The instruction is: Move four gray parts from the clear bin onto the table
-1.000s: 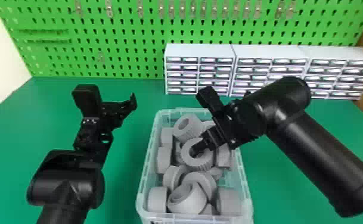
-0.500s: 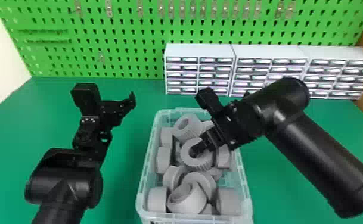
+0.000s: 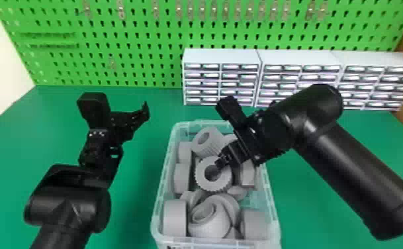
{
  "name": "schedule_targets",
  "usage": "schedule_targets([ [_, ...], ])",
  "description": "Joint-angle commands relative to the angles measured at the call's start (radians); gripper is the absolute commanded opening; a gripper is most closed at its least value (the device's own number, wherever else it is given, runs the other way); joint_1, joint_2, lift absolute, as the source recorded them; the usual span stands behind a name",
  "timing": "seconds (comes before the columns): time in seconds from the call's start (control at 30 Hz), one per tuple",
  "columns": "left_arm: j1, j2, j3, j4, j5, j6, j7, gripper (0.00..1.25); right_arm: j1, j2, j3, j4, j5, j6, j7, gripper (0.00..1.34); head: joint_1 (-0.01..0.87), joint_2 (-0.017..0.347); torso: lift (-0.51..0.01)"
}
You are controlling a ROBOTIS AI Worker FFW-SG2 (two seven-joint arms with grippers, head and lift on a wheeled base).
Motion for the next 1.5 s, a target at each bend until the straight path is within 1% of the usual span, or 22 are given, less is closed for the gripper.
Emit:
schedule_targets([
  [0.0,0.002,0.002,0.003,-0.001,0.0,-0.001,0.0,1.16,-0.001,0.0,0.0,0.0,0.0,0.002,0.002,0.38,0.693,0.072,-0.052],
  [0.4,0.003,0.003,0.0,-0.003,0.0,-0.001,0.003,1.16,0.001,0.001,-0.015,-0.012,0.0,0.001,0.002,0.37,0.693,0.072,-0.052],
  [0.7,0.005,0.003,-0.005,-0.003,0.0,-0.001,0.008,1.16,0.002,0.001,-0.043,-0.046,-0.003,0.015,0.003,0.37,0.693,0.072,-0.052],
  [0.97,0.011,0.003,-0.003,-0.003,0.0,-0.001,0.014,1.16,0.01,-0.002,-0.091,-0.1,0.005,0.035,0.003,0.37,0.693,0.072,-0.052],
  [1.1,0.011,0.003,-0.005,-0.003,0.0,-0.001,0.014,1.16,0.015,-0.003,-0.109,-0.114,0.006,0.042,0.003,0.37,0.693,0.072,-0.052],
  [1.47,0.016,0.002,-0.005,-0.003,0.0,-0.001,0.018,1.16,0.013,-0.002,-0.126,-0.146,0.006,0.058,0.003,0.37,0.693,0.072,-0.052],
])
